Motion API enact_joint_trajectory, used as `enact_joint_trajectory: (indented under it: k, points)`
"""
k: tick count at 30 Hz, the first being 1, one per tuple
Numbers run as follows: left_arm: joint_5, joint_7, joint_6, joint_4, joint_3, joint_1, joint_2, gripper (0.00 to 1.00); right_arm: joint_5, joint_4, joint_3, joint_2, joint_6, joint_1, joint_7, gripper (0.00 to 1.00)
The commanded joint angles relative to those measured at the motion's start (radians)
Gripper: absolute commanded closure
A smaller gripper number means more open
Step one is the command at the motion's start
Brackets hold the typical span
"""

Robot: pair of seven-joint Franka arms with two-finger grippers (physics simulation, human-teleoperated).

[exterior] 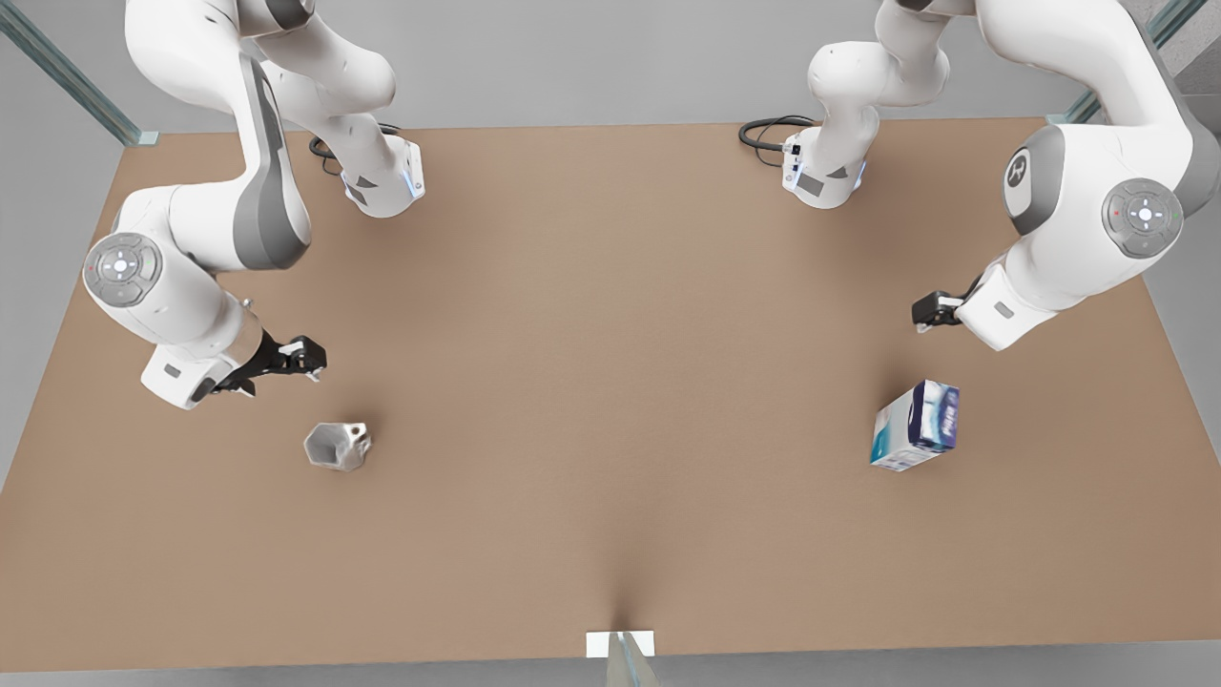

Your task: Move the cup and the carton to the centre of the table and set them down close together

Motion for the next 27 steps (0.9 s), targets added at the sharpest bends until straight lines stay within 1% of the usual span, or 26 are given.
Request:
enact_joint_trajectory:
  k: [1, 4, 6, 7, 9, 11, 13, 14, 16, 17, 22, 23, 24, 27]
  points:
    - [0.011, 0.0, 0.0, 0.002, 0.0, 0.0, 0.002, 0.0, 0.0, 0.0, 0.0, -0.001, 0.0, 0.0, 0.0, 0.0]
    - [0.014, 0.003, 0.0, 0.01, -0.002, 0.0, 0.006, 0.0, -0.003, -0.008, 0.0, 0.034, 0.019, 0.006, 0.003, 0.0]
    - [0.023, 0.003, 0.0, 0.01, -0.002, 0.0, -0.001, 0.0, -0.002, -0.035, 0.0, 0.079, 0.109, 0.009, 0.006, 0.0]
    - [0.023, 0.002, 0.0, 0.01, -0.003, 0.0, -0.001, 0.0, -0.002, -0.052, 0.002, 0.091, 0.12, 0.011, 0.005, 0.0]
    - [0.021, 0.003, -0.007, 0.038, 0.002, 0.0, -0.003, 0.0, -0.002, -0.114, 0.006, 0.111, 0.261, 0.011, 0.006, 0.0]
    - [0.021, 0.014, -0.01, 0.033, 0.0, 0.0, -0.009, 0.0, 0.0, -0.152, 0.006, 0.125, 0.316, 0.025, 0.009, 0.0]
    - [0.021, 0.009, -0.015, 0.03, 0.005, 0.0, 0.011, 0.0, 0.0, -0.176, 0.006, 0.128, 0.321, 0.025, 0.006, 0.0]
    - [0.021, 0.009, -0.021, 0.038, 0.009, 0.0, 0.039, 0.0, 0.0, -0.218, 0.006, 0.119, 0.322, 0.026, -0.038, 0.0]
    - [0.023, 0.009, -0.037, 0.036, 0.009, 0.0, 0.037, 0.0, 0.0, -0.244, 0.006, 0.117, 0.33, 0.015, -0.285, 0.0]
    - [0.023, 0.009, -0.038, 0.033, 0.009, 0.0, 0.036, 0.0, 0.0, -0.245, 0.006, 0.117, 0.33, 0.014, -0.34, 0.0]
    - [0.023, 0.009, -0.044, 0.033, 0.012, 0.0, 0.029, 0.0, -0.003, -0.281, 0.005, 0.12, 0.352, -0.001, -0.498, 0.0]
    - [0.023, 0.009, -0.04, 0.031, 0.012, 0.0, 0.029, 0.0, -0.003, -0.294, 0.005, 0.12, 0.371, -0.005, -0.563, 0.0]
    - [0.023, 0.009, -0.037, 0.031, 0.012, 0.0, 0.029, 0.0, -0.003, -0.33, 0.005, 0.122, 0.43, -0.011, -0.597, 0.0]
    - [0.023, 0.012, -0.035, 0.028, 0.012, 0.0, 0.029, 0.0, -0.051, -0.359, 0.003, 0.126, 0.459, -0.026, -0.603, 0.0]
